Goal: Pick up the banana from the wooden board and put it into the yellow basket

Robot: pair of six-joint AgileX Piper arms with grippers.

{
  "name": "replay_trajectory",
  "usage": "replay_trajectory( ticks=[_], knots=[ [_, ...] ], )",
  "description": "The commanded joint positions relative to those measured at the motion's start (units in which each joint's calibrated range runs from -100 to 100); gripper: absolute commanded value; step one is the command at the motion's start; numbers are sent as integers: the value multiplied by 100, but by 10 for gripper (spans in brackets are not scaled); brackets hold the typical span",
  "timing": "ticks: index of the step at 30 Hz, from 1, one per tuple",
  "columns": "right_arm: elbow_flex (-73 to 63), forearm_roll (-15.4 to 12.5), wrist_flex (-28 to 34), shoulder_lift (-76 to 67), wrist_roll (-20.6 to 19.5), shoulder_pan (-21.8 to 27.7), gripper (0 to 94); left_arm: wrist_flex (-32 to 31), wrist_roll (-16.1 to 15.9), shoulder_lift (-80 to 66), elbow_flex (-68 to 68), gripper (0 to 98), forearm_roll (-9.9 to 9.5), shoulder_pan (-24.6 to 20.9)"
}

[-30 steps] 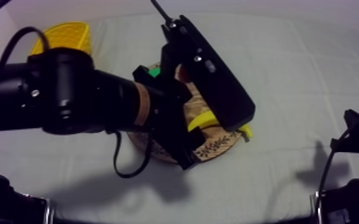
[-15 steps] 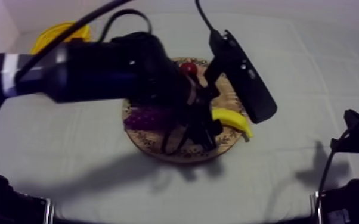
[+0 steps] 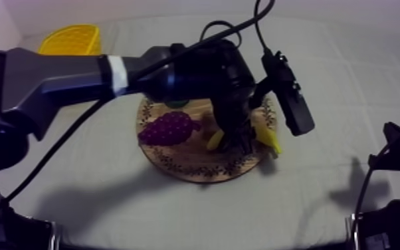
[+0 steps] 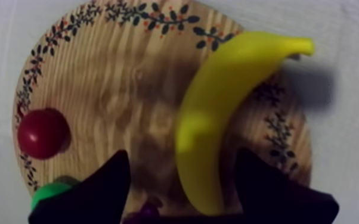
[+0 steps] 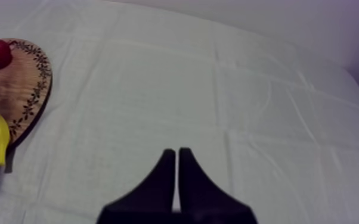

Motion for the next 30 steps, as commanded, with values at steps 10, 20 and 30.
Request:
replay_trajectory(
  ticks=[10, 20, 30],
  knots=[
    [-3, 1, -2, -2, 1, 0, 3, 527, -110, 788, -860, 524, -233, -36],
    [-3, 1, -2, -2, 1, 0, 3, 682, 276, 945, -970, 298, -448, 2],
    [-3, 1, -2, -2, 1, 0, 3, 1225, 531, 192, -1252, 228, -907, 9]
  ],
)
